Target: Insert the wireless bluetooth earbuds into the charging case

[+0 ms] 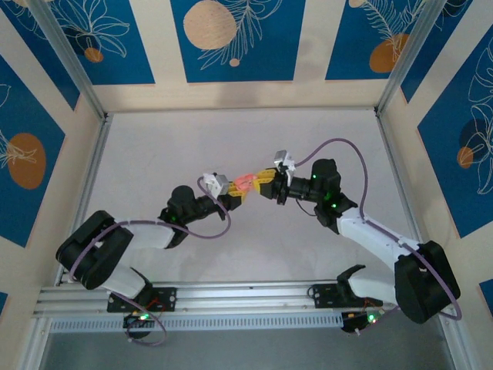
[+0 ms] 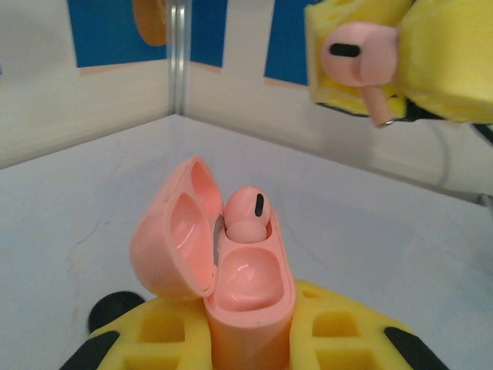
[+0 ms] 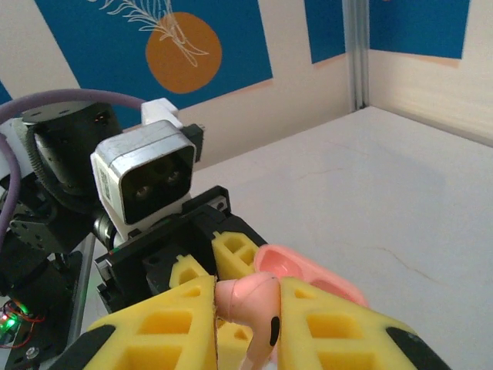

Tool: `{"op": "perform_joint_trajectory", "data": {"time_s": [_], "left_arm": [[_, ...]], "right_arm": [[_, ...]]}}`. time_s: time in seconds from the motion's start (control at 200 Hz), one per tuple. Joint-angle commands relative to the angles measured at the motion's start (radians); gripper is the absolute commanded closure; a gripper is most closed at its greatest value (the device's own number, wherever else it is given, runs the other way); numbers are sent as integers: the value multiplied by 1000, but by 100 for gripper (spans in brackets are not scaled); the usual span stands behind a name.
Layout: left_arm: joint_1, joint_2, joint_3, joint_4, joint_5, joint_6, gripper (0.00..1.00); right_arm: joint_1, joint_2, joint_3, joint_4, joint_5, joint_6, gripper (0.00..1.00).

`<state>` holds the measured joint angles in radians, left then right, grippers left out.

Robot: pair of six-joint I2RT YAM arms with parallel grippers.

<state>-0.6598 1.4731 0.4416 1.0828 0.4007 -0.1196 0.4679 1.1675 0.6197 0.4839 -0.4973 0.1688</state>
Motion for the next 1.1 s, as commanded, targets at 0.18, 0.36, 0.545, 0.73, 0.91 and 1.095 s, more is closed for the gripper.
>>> {"op": "perform_joint_trajectory", "data": {"time_s": [0.18,0.36,0.545,0.73,0.91,1.095], "left_arm": [[-6,-154,-16,-279,-277,126,90],[-4,-196,-27,-373,-322,138,90],[-5,-219,-29,-425,-337,147,90],[-4,-232,-35,-461,-349,155,90],[-4,-239,-33,-481,-355,163,90],[-4,-245,-33,-498,-358,170,90]], "right_arm": [[-42,4,8,-384,42,308,78],[-54,67,-16,-498,78,451,78],[-53,138,-1,-652,172,483,78],[-17,212,45,-819,344,455,78],[50,315,127,-949,473,425,78],[103,391,206,-1051,561,416,72]]}}
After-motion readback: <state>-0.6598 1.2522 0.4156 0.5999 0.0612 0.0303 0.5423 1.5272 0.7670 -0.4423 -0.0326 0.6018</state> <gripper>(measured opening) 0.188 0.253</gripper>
